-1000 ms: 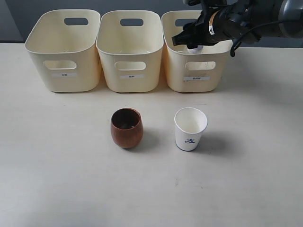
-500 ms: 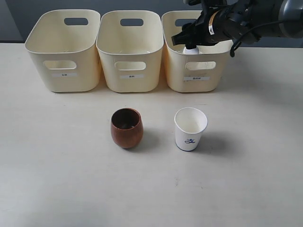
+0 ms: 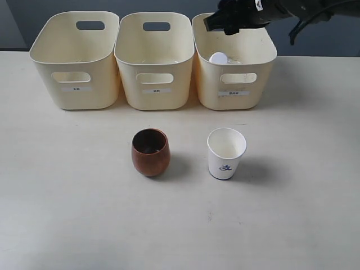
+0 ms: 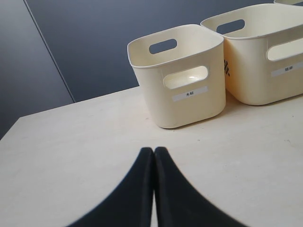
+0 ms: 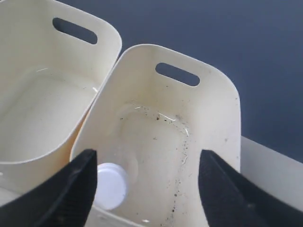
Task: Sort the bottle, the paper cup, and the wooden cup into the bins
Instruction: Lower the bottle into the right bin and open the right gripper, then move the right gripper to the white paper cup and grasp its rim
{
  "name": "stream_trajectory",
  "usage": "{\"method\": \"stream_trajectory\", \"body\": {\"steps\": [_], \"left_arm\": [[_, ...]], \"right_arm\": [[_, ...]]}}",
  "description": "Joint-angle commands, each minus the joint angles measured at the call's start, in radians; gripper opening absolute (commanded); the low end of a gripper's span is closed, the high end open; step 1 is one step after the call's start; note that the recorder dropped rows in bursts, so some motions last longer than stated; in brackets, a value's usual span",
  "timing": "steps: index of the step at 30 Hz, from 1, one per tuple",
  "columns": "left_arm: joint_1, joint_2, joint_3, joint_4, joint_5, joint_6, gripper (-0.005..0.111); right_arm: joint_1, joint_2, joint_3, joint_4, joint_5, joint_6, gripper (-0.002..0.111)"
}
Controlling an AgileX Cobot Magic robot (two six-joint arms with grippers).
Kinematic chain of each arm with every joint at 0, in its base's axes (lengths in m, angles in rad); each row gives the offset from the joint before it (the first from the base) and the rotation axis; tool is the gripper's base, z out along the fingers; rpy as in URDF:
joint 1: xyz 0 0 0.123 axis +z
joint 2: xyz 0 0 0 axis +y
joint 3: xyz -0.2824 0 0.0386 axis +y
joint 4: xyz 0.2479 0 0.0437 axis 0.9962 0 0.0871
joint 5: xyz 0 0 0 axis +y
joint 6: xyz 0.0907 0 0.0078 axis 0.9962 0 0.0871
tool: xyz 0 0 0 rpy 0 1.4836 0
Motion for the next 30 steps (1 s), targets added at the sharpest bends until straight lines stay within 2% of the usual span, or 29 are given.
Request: {"method": "stream_trajectory", "body": {"steps": [1,6,14,19,30], "left_arm": [[0.003,-0.005,0.001,0.001,-0.004,-0.002,0.000],[0.003,-0.005,0.001,0.001,-0.004,-0.002,0.000],[0.003,-0.005,0.001,0.001,-0.004,-0.002,0.000],[0.003,-0.005,0.001,0.001,-0.004,-0.002,0.000],[0.003,-0.005,0.001,0.001,-0.004,-0.002,0.000]], "right_arm": [[0.053,-0.082,-0.007,0.116,0.134,-0.156,0.060],[0.080,-0.138,-0.007,0.420,0.330,-0.408,0.059],[0.080,-0.126,-0.007,0.621,0.671,-0.573,0.059],[0.080,-0.084,-0.007,0.732,0.704,-0.625,0.059],[0.080,0.062,-0.007,0.742,0.729,-0.625,0.059]]}}
